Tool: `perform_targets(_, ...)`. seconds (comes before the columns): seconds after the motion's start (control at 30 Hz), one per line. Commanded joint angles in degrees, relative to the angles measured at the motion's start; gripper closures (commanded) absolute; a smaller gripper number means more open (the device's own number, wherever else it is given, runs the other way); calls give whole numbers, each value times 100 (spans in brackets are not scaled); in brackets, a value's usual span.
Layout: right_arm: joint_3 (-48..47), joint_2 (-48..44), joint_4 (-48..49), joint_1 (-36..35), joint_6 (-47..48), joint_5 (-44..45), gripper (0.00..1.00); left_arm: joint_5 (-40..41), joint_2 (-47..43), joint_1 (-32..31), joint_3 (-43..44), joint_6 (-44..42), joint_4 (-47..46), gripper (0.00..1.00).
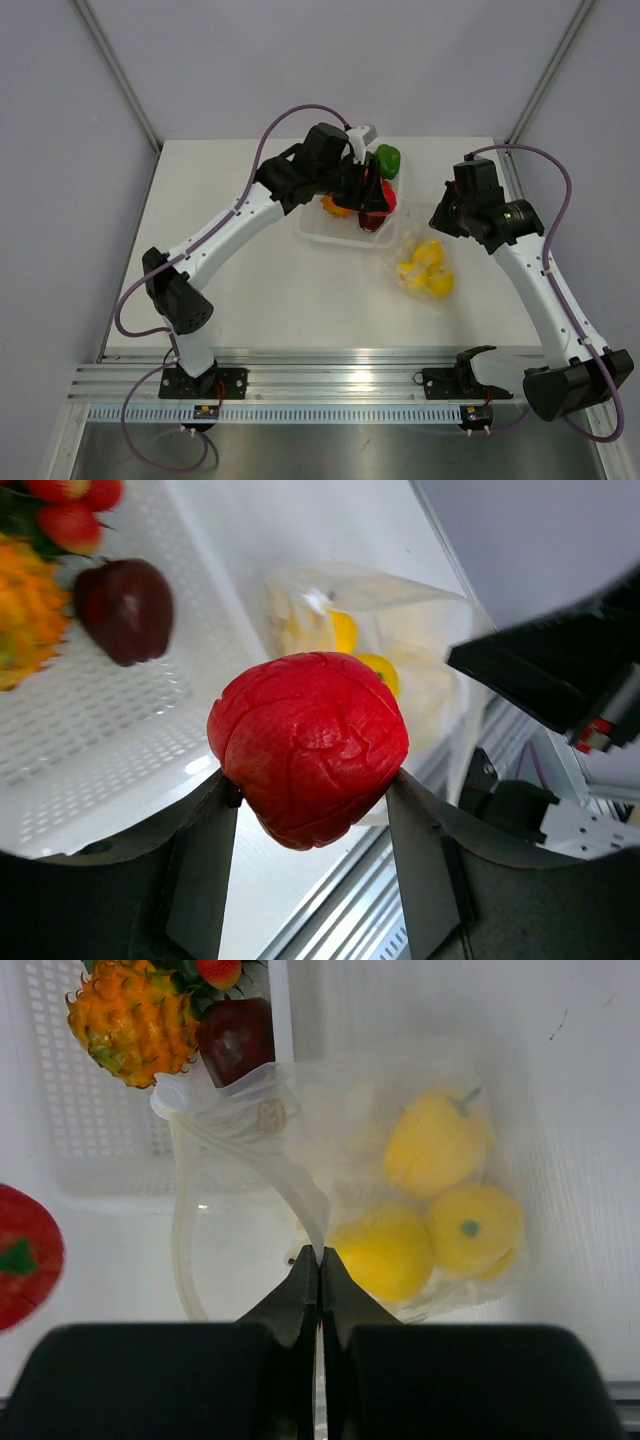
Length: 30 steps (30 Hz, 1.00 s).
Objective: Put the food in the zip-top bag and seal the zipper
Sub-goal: Place the fake fruit in the zipper food storage bag.
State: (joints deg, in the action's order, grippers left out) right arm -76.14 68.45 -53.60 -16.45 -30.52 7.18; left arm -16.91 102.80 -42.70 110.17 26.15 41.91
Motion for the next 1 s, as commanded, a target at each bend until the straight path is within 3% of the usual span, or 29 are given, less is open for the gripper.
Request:
perform_targets(0.0,-50,-42,228,19,-76,-85,98,-506,11,-353,277,56,-244,65)
perform_targets(0.37,-24,-445,52,19,-173,-15,98,-832,731,-713,320,452,-614,62)
perform_targets(0.43,-59,-498,-1,19,-182,-24,98,-884,863,-740,504,452,-474,44)
perform_targets(0.53,-77,-578,-71,19,-182,29,98,-937,908,-784,567,426,-403,9)
perform_targets(0.6,-59,-604,-80,19,-173,64,98,-946,865,-793,584,391,-403,2)
perform_targets(0.7,37,-613,-98,19,-165,108,98,-1121,672,-802,690,399,-324,2)
perform_targets(0.87,205,-657,-168,19,-156,345,98,-947,74,-749,681,250,-263,25)
perform_targets(0.97,214,-683,-203,19,-138,424,98,-902,-251,-556,637,224,-218,31)
